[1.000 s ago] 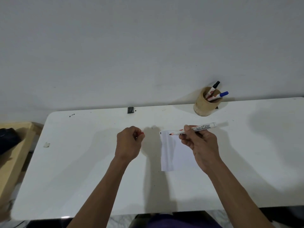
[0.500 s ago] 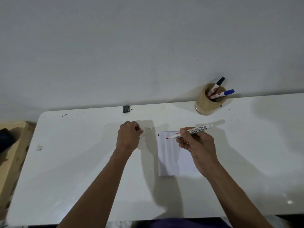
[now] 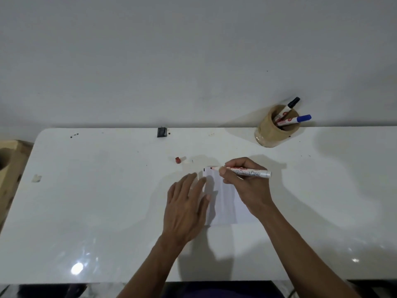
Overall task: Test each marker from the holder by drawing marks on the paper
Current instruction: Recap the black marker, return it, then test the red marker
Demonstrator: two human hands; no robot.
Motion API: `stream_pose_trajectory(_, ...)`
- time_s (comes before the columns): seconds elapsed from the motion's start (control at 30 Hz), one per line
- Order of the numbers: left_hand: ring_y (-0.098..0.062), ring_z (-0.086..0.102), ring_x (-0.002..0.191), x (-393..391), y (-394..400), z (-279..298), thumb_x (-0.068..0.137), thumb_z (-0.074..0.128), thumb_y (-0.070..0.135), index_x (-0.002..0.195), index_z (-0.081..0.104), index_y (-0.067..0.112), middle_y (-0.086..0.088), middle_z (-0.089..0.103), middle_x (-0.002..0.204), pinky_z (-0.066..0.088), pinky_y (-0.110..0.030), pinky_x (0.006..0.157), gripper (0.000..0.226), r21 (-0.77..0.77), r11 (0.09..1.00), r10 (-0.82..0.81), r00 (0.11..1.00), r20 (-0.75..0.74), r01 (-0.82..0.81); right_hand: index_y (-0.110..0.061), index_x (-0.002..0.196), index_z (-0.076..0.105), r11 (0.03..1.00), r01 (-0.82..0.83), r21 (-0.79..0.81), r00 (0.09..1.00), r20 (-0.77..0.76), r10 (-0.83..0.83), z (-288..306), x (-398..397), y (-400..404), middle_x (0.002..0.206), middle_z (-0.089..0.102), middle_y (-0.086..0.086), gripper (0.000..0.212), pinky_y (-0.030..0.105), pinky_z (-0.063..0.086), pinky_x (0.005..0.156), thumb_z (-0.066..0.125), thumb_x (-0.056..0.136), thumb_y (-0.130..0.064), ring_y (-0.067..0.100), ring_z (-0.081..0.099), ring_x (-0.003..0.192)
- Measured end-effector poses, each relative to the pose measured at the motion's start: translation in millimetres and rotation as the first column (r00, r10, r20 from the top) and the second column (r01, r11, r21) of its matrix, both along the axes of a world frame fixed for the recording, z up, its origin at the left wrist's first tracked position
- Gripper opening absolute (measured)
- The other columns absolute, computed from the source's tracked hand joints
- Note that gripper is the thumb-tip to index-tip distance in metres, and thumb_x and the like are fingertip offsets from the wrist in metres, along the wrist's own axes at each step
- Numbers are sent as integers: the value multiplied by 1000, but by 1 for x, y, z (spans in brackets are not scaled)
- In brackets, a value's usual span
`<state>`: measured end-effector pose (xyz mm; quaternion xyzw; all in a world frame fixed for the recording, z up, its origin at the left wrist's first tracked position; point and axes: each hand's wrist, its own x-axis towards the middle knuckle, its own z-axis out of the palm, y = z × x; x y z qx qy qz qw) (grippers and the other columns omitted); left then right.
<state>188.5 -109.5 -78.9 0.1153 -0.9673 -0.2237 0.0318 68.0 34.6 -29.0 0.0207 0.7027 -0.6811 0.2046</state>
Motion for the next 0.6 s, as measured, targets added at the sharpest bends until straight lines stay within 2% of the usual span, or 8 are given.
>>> stream_pose_trajectory(0.07,-27,42,143,1,1,-7,101,37,46,144,44,28,-6,48,152,35,-53,116,48,-43,999,-29,999,42,31,-7,82,73,999,-34,13,999,-11,34,-6,-3,-3,78,75,6,14,36,60,72,82,80,4,21,72,71)
stream_pose_trajectory(0.17,-27,37,146,0,-2,-13,102,34,46,145,46,29,-6,44,155,29,-55,118,48,-93,995,-42,997,69,48,-10,81,72,998,-42,36,999,-13,42,-15,-9,-8,79,76,9,16,36,61,72,83,79,1,24,75,74)
stream_pose_trajectory(0.4,-28,39,145,-1,-1,-20,100,44,45,140,54,26,-9,49,152,29,-55,118,46,-196,980,-30,999,25,34,-6,82,69,992,-47,113,999,8,46,-36,-20,-14,71,75,2,15,36,62,72,83,81,-4,22,76,72)
stream_pose_trajectory(0.6,-30,45,141,-2,0,-25,97,51,44,134,62,23,-12,55,146,32,-56,114,44,-221,975,-16,998,-67,1,-13,76,69,988,-51,147,998,-19,55,-42,-20,-15,70,76,2,17,40,62,72,84,81,-7,22,76,71)
